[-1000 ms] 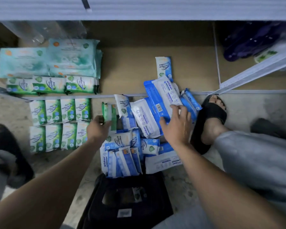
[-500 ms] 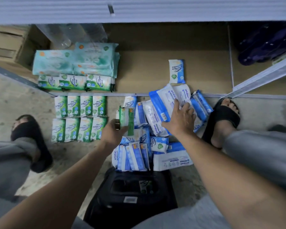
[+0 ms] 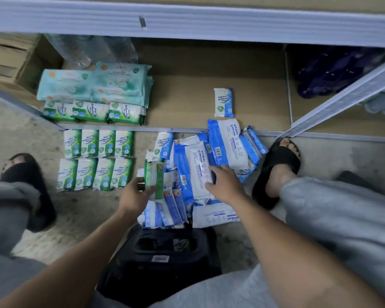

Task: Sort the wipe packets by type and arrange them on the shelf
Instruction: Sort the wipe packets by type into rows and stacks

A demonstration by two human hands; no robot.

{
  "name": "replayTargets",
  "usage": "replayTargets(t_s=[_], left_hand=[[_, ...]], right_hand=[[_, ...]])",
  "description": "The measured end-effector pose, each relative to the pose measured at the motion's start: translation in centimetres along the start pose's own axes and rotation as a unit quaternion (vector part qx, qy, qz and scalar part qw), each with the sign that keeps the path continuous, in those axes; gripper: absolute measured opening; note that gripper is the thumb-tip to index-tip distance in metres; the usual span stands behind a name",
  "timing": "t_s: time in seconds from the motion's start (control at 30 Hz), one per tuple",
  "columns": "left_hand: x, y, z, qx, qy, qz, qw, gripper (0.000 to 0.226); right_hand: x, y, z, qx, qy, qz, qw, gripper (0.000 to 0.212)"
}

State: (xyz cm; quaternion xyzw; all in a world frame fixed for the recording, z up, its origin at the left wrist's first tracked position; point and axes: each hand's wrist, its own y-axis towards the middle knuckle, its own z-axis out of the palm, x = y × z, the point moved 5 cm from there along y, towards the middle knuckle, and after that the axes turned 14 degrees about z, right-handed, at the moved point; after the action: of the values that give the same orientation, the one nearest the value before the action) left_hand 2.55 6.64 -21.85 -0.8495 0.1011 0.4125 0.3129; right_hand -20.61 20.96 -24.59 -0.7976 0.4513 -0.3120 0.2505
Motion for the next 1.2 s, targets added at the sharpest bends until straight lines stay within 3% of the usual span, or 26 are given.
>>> replayTargets(t_s=[0.1, 0.23, 0.3, 0.43, 0.6, 0.67, 0.8, 0.93, 1.07, 1.2], left_hand=[[-0.1, 0.3, 0.1, 0.017, 0.014, -0.009, 1.000, 0.026], [-0.2, 0.8, 0.0, 0.019, 0.020, -0.011, 1.000, 0.027], [-0.1, 0.9, 0.1, 0.014, 0.017, -0.020, 1.000, 0.025], [0.4, 0.8, -0.1, 0.010, 0.011, -0.044, 0.999, 0.025], [1.7, 0.4, -1.1, 0.005, 0.021, -0.059, 0.998, 0.032], [2.3, 0.3, -1.7, -0.003, 0.015, -0.071, 0.997, 0.041], [3.1, 0.2, -2.8, -0.028, -0.002, -0.072, 0.997, 0.043], [4.4, -0.4, -2.8, -0.035, -0.009, -0.080, 0.996, 0.027], [5.0, -0.9, -2.9, -0.026, -0.006, -0.083, 0.996, 0.052], [4.8, -0.9, -3.4, -0.028, -0.028, -0.079, 0.996, 0.051]], right_hand=[[-1.4, 1.0, -1.9, -0.075, 0.011, 0.049, 0.996, 0.050], [-1.7, 1.8, -2.2, -0.064, 0.046, 0.063, 0.995, 0.040], [-0.8, 1.9, -0.9, -0.032, 0.042, 0.063, 0.997, 0.050], [2.3, 1.4, 2.6, 0.008, 0.052, 0.086, 0.995, 0.092], [3.9, 1.5, 3.8, -0.033, 0.002, 0.120, 0.992, 0.116], [4.0, 2.4, 3.7, -0.011, 0.038, 0.107, 0.993, 0.105], [4.6, 3.1, 1.4, -0.005, 0.092, 0.085, 0.992, 0.057], [4.2, 2.9, -1.7, -0.051, 0.081, 0.077, 0.992, 0.048], [1.1, 2.7, -5.0, -0.097, 0.171, 0.121, 0.973, 0.042], [-1.6, 1.9, -6.9, -0.126, 0.202, 0.156, 0.959, 0.042]])
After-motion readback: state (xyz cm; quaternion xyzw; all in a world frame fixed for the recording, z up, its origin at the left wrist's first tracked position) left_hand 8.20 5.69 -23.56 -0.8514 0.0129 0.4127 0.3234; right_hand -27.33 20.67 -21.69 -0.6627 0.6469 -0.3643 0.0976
